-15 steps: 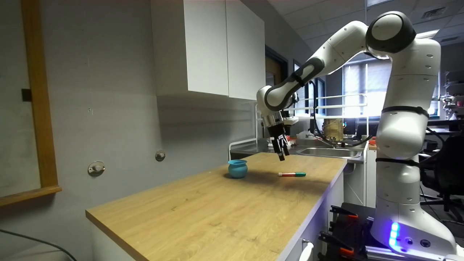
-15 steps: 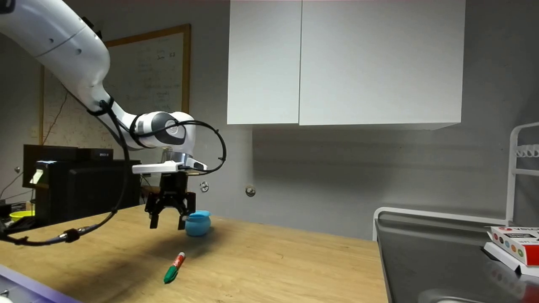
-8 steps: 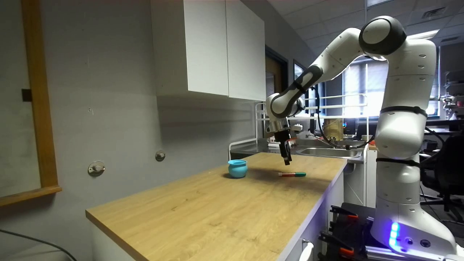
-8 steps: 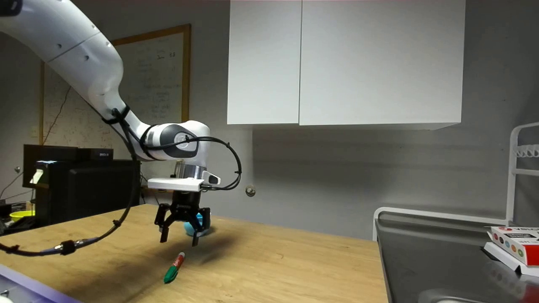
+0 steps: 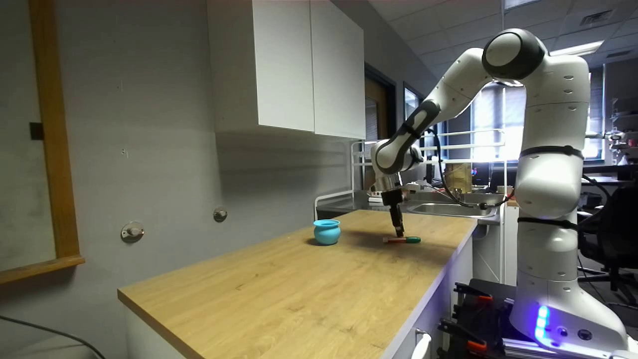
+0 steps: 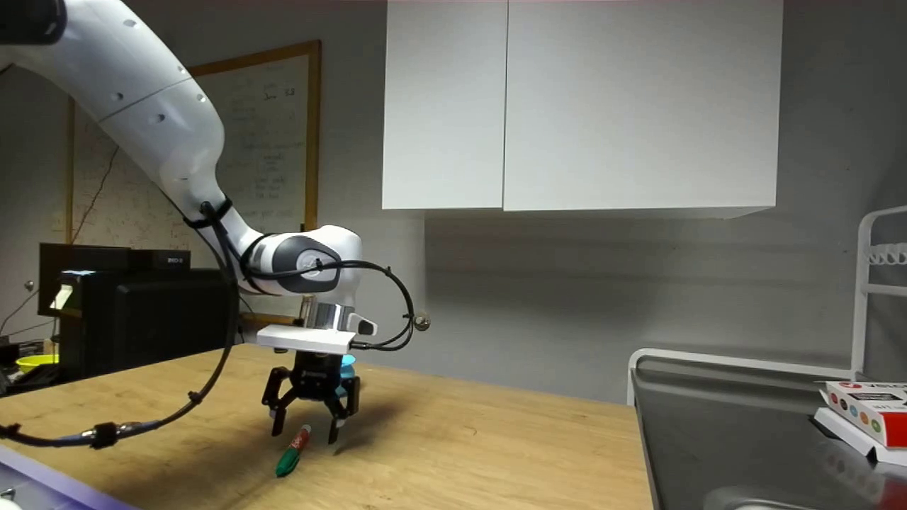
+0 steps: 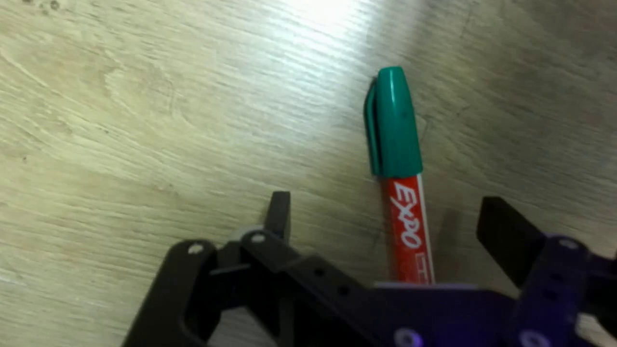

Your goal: Put the marker in the vase

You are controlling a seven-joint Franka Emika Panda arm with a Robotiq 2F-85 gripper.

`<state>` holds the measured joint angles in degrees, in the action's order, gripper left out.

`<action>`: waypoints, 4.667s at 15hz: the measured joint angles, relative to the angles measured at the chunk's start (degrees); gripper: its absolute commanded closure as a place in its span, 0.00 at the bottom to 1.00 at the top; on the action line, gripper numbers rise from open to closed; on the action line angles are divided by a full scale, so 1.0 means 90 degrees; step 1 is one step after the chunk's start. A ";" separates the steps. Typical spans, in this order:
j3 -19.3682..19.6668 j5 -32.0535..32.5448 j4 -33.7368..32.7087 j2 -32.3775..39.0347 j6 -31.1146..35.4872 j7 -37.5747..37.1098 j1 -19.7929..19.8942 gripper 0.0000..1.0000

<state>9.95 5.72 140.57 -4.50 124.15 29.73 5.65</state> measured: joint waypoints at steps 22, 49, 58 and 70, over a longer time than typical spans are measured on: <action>-0.0203 0.0185 -0.0010 0.0193 0.0948 -0.1142 -0.0015 0.87; -0.1213 0.0946 -0.0749 -0.0524 0.1237 -0.4788 -0.0287 0.88; -0.1509 0.1633 -0.2227 0.0398 0.1150 -0.5958 -0.0453 0.88; -0.1341 0.1592 -0.4514 0.2605 0.0638 -0.6070 -0.1164 0.88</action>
<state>-2.12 20.04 99.95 18.94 129.89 -24.90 -4.83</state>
